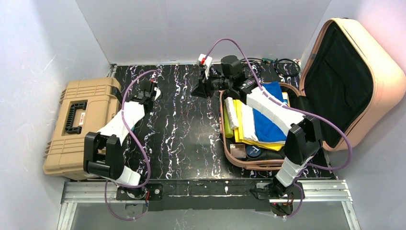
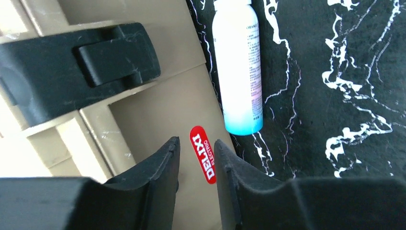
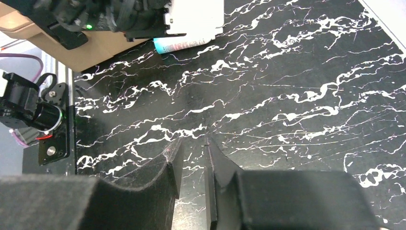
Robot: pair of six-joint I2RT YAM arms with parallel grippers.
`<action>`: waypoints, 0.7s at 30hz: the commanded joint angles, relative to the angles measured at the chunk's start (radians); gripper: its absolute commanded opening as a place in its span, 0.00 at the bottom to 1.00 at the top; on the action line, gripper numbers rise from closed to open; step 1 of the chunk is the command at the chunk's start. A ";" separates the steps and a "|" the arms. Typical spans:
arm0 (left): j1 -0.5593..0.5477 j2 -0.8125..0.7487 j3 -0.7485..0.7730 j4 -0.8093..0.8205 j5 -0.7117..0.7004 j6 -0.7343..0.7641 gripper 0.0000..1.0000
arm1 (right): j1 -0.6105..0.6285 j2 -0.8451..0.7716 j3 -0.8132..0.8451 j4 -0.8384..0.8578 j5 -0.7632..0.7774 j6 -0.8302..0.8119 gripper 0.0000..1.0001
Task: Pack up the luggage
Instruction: Pick up the makeup from the center of the board.
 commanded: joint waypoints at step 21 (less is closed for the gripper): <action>0.159 0.242 -0.052 0.239 -0.021 0.062 0.01 | -0.048 -0.061 -0.030 0.059 -0.228 0.104 0.52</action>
